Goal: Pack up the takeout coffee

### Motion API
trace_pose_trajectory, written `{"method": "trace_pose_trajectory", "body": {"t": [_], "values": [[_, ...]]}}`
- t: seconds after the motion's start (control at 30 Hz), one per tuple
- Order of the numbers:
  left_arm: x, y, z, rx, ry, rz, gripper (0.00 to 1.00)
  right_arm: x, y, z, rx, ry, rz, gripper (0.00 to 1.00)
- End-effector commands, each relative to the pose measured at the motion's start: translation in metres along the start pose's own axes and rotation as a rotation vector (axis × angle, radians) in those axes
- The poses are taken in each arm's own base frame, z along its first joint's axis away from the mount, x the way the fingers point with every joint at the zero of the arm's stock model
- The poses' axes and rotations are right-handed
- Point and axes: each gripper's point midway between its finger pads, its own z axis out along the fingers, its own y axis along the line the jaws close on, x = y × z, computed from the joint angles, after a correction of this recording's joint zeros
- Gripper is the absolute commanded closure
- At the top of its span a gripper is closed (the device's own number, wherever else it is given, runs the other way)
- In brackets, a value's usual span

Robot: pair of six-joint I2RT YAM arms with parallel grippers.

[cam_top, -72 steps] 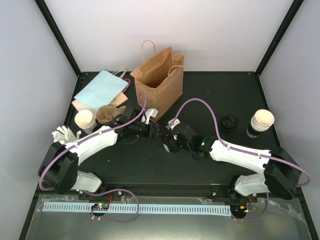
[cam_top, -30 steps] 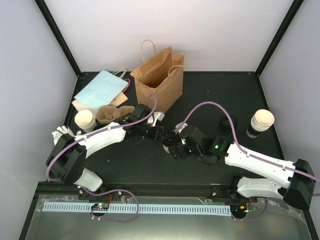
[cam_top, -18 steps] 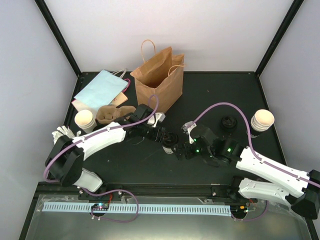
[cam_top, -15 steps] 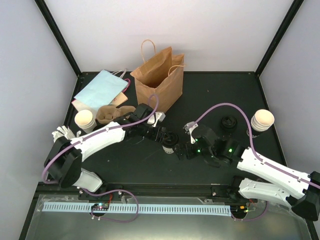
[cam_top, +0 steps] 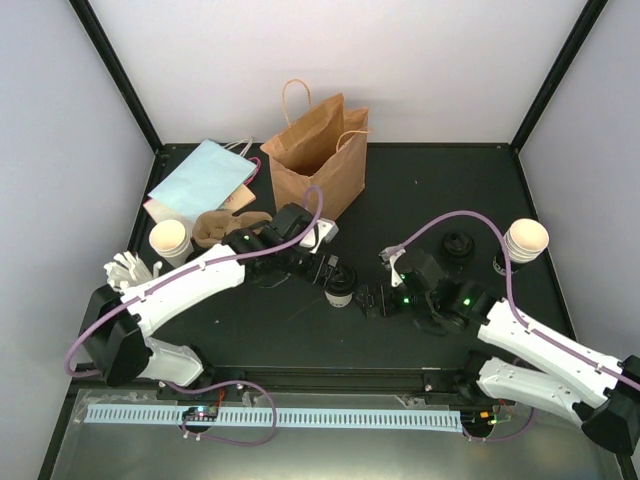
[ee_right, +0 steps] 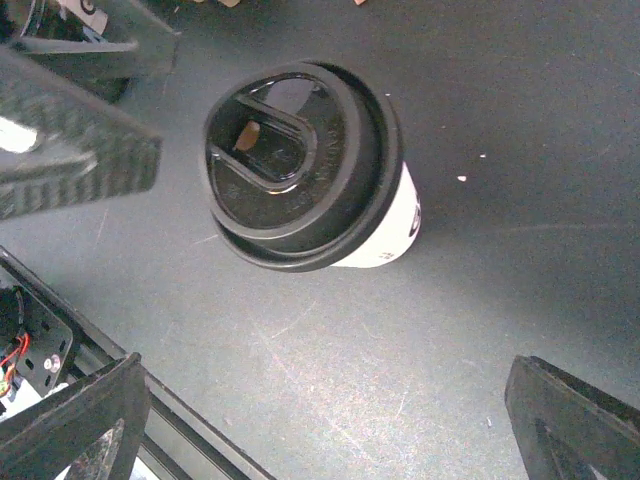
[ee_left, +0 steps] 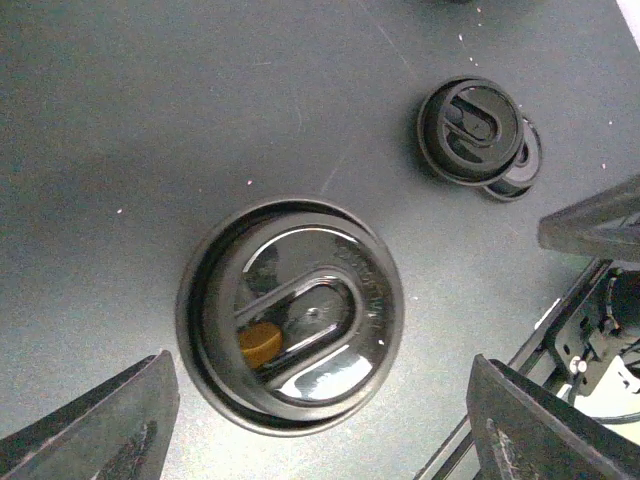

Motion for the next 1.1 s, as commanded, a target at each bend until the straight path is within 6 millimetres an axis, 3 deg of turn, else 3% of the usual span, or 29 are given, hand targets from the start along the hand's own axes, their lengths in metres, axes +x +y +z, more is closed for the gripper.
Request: {"method": "trace_pose_trajectory", "body": {"t": [0.0,0.13,0.57,0.77,1.07], "values": [[-0.008,-0.012,-0.02,-0.113,-0.031,0.123,0.16,-0.004,0.002,-0.004,-0.052,-0.021,0.052,0.01],[-0.007,-0.016,-0.024,-0.181,-0.03,0.175,0.02,-0.006,0.004,-0.004,-0.078,-0.027,0.091,0.01],[0.0,-0.036,-0.012,-0.156,0.002,0.235,0.01,-0.008,-0.002,-0.001,-0.153,-0.025,0.235,0.06],[0.004,-0.033,0.007,-0.207,0.046,0.165,0.02,-0.007,-0.003,0.005,-0.193,0.007,0.23,0.19],[0.0,-0.012,0.019,-0.342,0.055,0.086,0.03,-0.014,-0.012,0.013,-0.209,-0.007,0.287,0.37]]}}
